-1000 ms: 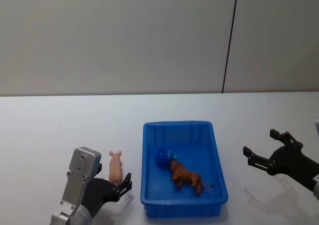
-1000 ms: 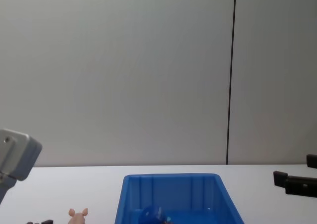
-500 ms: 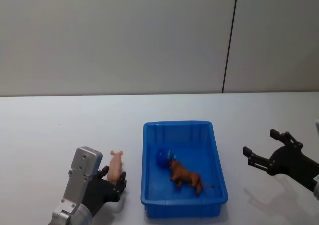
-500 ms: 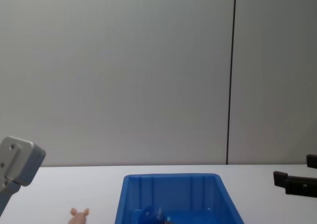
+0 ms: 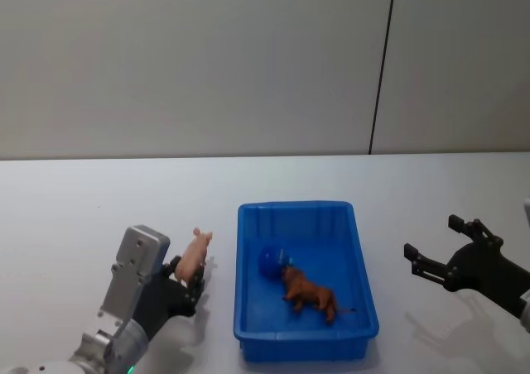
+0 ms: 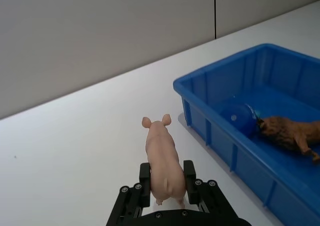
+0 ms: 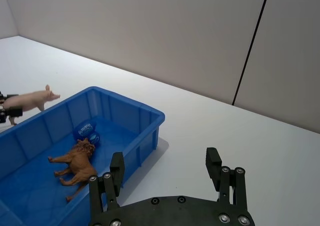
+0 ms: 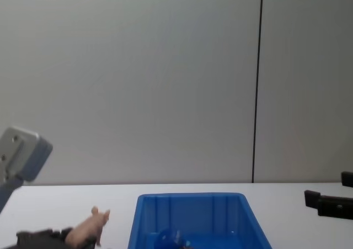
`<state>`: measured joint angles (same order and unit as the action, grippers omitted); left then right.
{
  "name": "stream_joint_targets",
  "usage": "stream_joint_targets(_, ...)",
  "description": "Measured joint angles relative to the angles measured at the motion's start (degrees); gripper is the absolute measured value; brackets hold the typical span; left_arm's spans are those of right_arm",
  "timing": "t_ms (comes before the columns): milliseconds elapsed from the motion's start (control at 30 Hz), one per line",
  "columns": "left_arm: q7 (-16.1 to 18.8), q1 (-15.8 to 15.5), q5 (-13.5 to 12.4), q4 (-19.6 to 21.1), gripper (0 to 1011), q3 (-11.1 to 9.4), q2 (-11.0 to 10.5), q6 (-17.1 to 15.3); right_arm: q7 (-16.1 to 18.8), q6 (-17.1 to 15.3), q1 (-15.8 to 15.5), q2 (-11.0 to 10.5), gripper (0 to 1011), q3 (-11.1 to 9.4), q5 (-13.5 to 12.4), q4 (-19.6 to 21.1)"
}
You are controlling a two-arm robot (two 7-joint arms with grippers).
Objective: Pick up the two dolls from the table and place them into the box.
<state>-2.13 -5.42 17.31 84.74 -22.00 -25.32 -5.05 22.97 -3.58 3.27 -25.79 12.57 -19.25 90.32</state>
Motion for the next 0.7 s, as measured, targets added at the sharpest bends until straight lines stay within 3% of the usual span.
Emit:
stream_joint_targets(433, -1.58, -2.20, -4.07, 5.47, 397, 1.44, -0.45, 0.18, 0.00, 0.00, 0.00, 0.00, 1001, 0.00, 0.00, 0.00)
stream_joint_targets(700, -4.85, -4.62, -6.74, 6.65, 397, 0.69, 1.80, 0.72, 0.00, 0.00, 0.00, 0.00, 1001, 0.00, 0.00, 0.00)
